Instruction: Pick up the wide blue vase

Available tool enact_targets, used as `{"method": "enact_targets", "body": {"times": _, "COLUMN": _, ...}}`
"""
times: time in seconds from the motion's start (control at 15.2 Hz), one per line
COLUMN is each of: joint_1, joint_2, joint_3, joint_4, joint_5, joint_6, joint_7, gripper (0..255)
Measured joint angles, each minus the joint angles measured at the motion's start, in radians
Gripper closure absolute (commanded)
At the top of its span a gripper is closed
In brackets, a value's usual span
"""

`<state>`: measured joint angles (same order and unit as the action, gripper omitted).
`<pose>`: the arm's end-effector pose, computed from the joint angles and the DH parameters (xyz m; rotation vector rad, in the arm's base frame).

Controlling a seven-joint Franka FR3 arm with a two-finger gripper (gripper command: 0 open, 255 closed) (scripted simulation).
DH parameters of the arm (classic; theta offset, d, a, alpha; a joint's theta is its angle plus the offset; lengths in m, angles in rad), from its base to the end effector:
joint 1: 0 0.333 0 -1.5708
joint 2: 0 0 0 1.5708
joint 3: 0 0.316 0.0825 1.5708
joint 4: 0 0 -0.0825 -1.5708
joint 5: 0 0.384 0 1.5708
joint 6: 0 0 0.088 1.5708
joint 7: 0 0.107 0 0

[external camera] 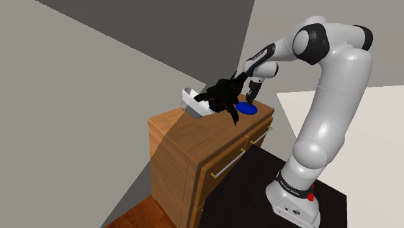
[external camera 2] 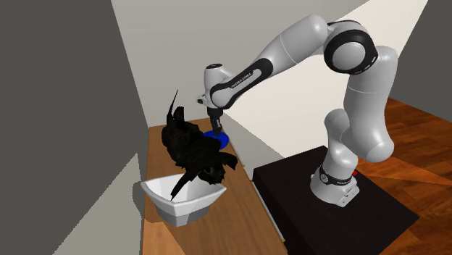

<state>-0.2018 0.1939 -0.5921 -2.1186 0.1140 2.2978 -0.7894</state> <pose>0.4034 -0.3989 0.3385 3.1089 -0.1084 -0.0003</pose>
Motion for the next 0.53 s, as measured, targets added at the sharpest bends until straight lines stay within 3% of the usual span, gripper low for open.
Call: {"method": "enact_targets", "body": {"times": 0.53, "joint_1": 0.013, "joint_2": -0.064, "joint_3": -0.012, "joint_4": 0.039, "joint_5": -0.051, "joint_6": -0.092, "joint_7": 0.033, "gripper": 255}}
